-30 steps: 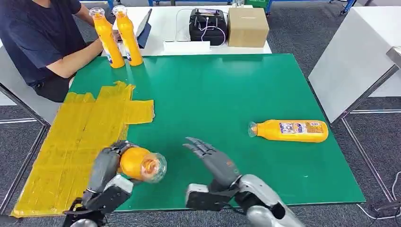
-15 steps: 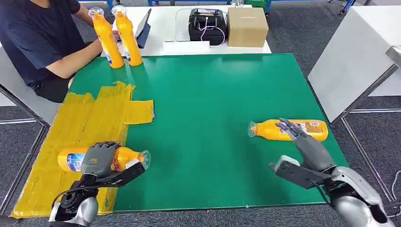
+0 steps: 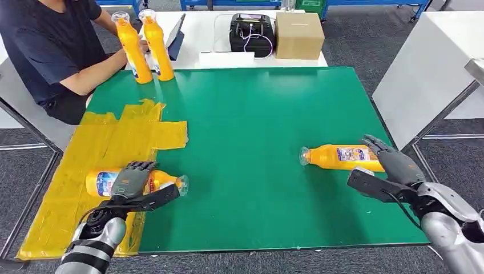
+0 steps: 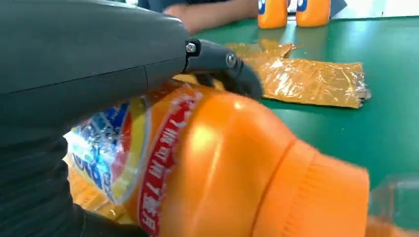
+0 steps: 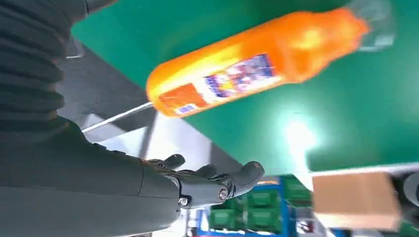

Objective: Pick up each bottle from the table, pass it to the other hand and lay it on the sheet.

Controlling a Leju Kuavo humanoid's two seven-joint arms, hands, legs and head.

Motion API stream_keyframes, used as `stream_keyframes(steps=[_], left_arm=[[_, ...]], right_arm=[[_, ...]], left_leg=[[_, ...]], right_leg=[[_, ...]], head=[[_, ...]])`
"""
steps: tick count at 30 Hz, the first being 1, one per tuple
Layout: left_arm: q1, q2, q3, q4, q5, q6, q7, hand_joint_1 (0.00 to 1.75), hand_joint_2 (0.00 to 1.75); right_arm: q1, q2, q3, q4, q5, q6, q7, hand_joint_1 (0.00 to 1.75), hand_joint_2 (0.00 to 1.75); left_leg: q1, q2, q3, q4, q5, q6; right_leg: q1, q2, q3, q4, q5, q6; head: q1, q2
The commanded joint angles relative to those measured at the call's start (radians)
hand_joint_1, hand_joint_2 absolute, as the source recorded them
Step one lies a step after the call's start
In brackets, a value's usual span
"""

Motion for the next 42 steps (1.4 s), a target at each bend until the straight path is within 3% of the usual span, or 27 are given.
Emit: stream_keyframes(steps=[1,7,8,11,16,22,37,42], left_arm=[[0.002,0.03,-0.006,0.016,0.095,-0.052,0.0,0.0,1.75],[0.01,0.034,0.005,-0.006,0.163,-0.059,-0.016,0.0,1.75],[0.023,0.047,0.013,-0.053,0.223,-0.075,-0.026,0.0,0.0],[0.079,0.062,0.05,-0.218,0.392,-0.111,-0.022,0.0,0.0],[0.184,0.009,0.134,-0.47,0.713,-0.132,-0.052,0.0,0.0],[0.304,0.01,0.161,-0.629,1.058,-0.197,-0.087,0.0,0.0],[0.311,0.015,0.152,-0.635,1.082,-0.198,-0.1,0.0,0.0],[0.354,0.015,0.138,-0.689,1.084,-0.195,-0.116,0.0,0.0]], right_arm=[[-0.086,0.005,0.078,0.236,0.026,-0.017,-0.009,0.0,1.75],[-0.087,0.002,0.073,0.25,0.023,-0.006,0.007,0.0,1.75],[-0.084,0.0,0.065,0.283,0.022,-0.007,0.005,0.0,1.75],[-0.058,-0.011,0.038,0.343,0.053,-0.021,0.001,0.0,1.75],[0.016,-0.01,-0.035,0.379,0.1,-0.031,-0.009,0.0,1.75],[-0.103,0.086,-0.06,0.511,0.263,-0.098,-0.018,0.0,1.75],[-0.137,0.103,-0.059,0.537,0.296,-0.105,-0.019,0.0,1.75],[-0.207,0.159,-0.052,0.586,0.369,-0.135,-0.022,0.0,1.75]], left_leg=[[0.0,0.005,0.0,-0.001,0.001,-0.001],[0.0,0.005,0.0,-0.001,0.0,-0.001],[0.0,0.003,-0.001,0.0,0.0,-0.001],[0.001,0.005,-0.002,0.0,0.0,-0.001],[0.001,0.002,-0.004,0.001,-0.001,0.0],[0.001,0.008,-0.007,0.0,-0.001,0.0],[0.0,0.005,-0.011,0.0,0.0,-0.001],[0.0,0.007,-0.012,0.0,0.0,-0.001]], right_leg=[[0.0,0.004,0.0,-0.003,0.003,0.0],[0.0,0.003,0.0,-0.002,0.002,-0.001],[-0.001,0.002,-0.001,0.0,0.002,-0.001],[0.001,0.004,-0.002,-0.002,0.002,-0.001],[0.001,0.001,-0.004,-0.001,0.001,-0.001],[0.0,0.006,-0.008,-0.002,0.002,-0.001],[0.0,0.003,-0.011,-0.001,0.002,-0.001],[0.0,0.006,-0.012,0.0,0.002,-0.001]], head=[[0.0,0.0],[0.0,0.0],[0.0,0.0],[0.0,0.0],[0.0,0.0],[0.0,0.0],[0.0,0.0],[0.0,0.0]])
